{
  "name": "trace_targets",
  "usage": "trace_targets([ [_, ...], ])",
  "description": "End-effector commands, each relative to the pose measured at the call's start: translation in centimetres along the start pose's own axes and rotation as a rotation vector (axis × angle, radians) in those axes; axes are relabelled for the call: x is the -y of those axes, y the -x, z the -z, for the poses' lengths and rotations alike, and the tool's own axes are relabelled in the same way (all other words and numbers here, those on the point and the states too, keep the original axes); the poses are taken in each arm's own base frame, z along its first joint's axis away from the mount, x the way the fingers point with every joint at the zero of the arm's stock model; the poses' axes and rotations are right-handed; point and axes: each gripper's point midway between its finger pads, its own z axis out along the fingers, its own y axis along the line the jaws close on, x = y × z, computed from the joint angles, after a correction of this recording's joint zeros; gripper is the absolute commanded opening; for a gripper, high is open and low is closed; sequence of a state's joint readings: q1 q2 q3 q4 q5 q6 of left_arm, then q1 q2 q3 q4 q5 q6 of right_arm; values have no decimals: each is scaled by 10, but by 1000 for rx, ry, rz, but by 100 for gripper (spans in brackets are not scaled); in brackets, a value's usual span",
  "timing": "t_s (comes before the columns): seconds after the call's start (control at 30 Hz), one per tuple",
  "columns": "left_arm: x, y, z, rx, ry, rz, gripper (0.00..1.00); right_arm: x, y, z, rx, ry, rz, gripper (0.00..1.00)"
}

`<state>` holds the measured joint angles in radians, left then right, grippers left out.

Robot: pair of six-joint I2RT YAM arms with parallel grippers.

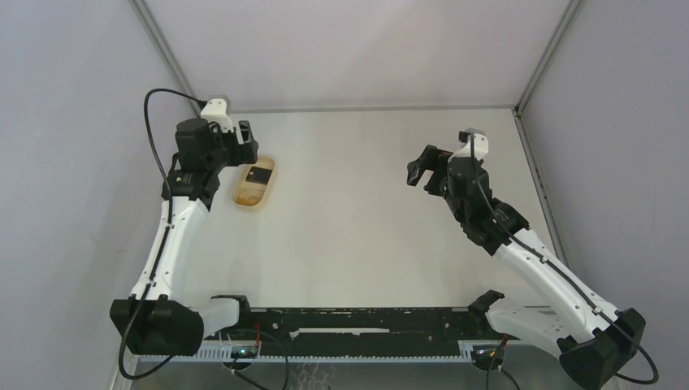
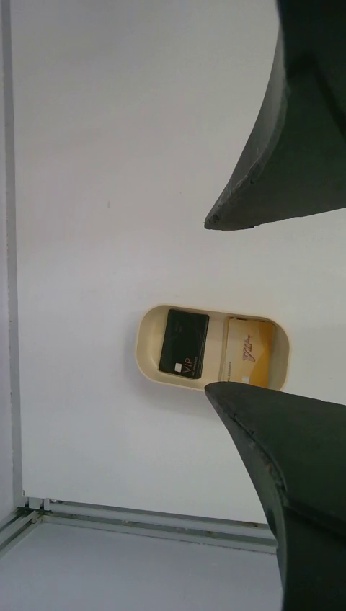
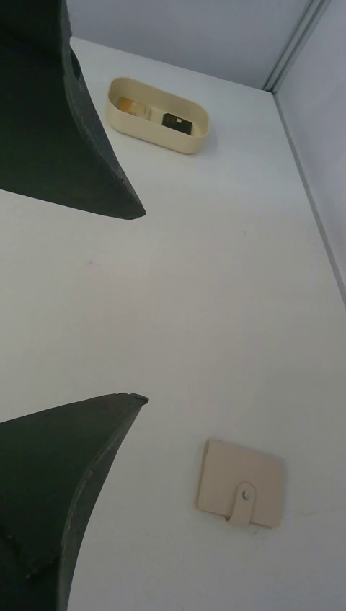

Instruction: Take the credit cards out of the card holder

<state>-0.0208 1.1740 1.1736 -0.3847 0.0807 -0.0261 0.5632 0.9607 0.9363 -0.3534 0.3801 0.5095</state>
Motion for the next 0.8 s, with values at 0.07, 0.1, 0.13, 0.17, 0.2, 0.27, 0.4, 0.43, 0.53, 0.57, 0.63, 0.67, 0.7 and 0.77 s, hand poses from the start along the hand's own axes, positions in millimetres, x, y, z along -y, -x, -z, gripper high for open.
trace_targets([
  [0.07, -1, 0, 5, 14, -5, -48, 82, -11, 27, 2, 65, 27, 66, 100],
  [0.1, 0, -2, 4, 8, -10, -53, 82, -15, 25, 3, 54, 55, 103, 100],
  [0.13, 0, -4, 2, 1, -12, -54, 81, -19, 21, 4, 29, 103, 164, 100],
  [0.17, 0, -7, 1, -6, -13, -58, 81, -24, 15, 6, 2, 150, 204, 100],
  [0.2, -1, -9, 0, -14, -10, -63, 81, -26, 13, 6, -11, 174, 215, 100],
  [0.27, -4, -15, -5, -34, 7, -75, 81, -26, 7, 3, -63, 194, 197, 100],
  [0.4, -4, -30, -25, -92, 19, -86, 78, -21, -5, -5, -147, 186, 172, 100],
  [0.43, 2, -38, -33, -117, 1, -84, 78, -22, -7, -6, -154, 191, 170, 100],
  [0.53, 14, -60, -59, -203, -6, -102, 76, -25, -8, -6, -159, 203, 157, 100],
  [0.57, 16, -75, -71, -252, -9, -99, 75, -25, -7, -6, -158, 202, 156, 100],
  [0.63, 16, -92, -89, -305, -7, -86, 71, -23, -6, -3, -155, 198, 155, 100],
  [0.67, 17, -100, -97, -331, -6, -82, 68, -23, -5, -1, -152, 198, 154, 100],
  [0.7, 16, -106, -104, -349, -5, -78, 66, -22, -4, 1, -151, 199, 155, 100],
  [0.77, 12, -118, -118, -385, 18, -79, 62, -20, -4, 4, -156, 199, 161, 100],
])
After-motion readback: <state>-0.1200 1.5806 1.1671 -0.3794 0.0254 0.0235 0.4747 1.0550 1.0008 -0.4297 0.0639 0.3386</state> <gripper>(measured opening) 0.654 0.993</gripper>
